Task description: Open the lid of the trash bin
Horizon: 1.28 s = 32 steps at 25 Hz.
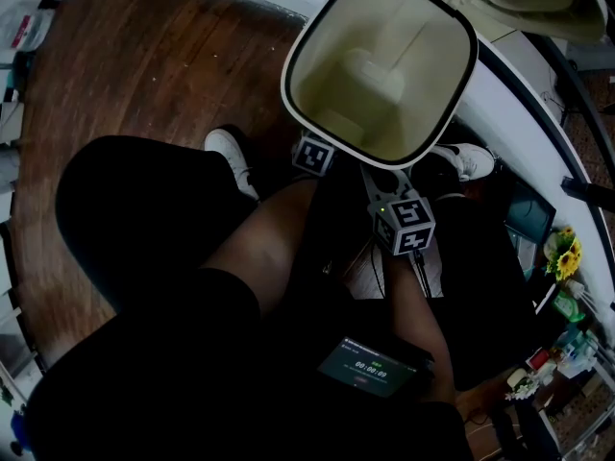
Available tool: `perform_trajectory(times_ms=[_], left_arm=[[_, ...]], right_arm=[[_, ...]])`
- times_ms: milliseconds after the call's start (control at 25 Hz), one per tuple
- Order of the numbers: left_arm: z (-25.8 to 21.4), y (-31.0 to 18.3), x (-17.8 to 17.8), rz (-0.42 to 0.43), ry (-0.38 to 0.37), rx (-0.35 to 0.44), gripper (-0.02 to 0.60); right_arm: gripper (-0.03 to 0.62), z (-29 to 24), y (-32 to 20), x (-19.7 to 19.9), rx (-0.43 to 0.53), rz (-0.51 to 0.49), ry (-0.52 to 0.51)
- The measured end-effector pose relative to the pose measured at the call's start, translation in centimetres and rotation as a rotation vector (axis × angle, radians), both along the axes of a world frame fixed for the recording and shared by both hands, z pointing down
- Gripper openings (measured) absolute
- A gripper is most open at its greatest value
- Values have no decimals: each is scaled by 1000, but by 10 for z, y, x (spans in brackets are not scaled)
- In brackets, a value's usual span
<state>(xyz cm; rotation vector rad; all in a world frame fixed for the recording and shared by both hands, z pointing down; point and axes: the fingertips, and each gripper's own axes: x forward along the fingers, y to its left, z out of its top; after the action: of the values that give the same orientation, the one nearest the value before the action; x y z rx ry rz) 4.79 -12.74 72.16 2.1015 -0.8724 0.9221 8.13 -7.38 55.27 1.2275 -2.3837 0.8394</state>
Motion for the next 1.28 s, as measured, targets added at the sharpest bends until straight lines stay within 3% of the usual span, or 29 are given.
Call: perform_trajectory(times_ms=[600,1280], left_arm=[[-2,1,4,80,-2,43,12],[-5,3,5,99,22,74,14]], right_arm=[[15,6,0,3,-6,7,0],[15,9,3,3,-24,-3,5]])
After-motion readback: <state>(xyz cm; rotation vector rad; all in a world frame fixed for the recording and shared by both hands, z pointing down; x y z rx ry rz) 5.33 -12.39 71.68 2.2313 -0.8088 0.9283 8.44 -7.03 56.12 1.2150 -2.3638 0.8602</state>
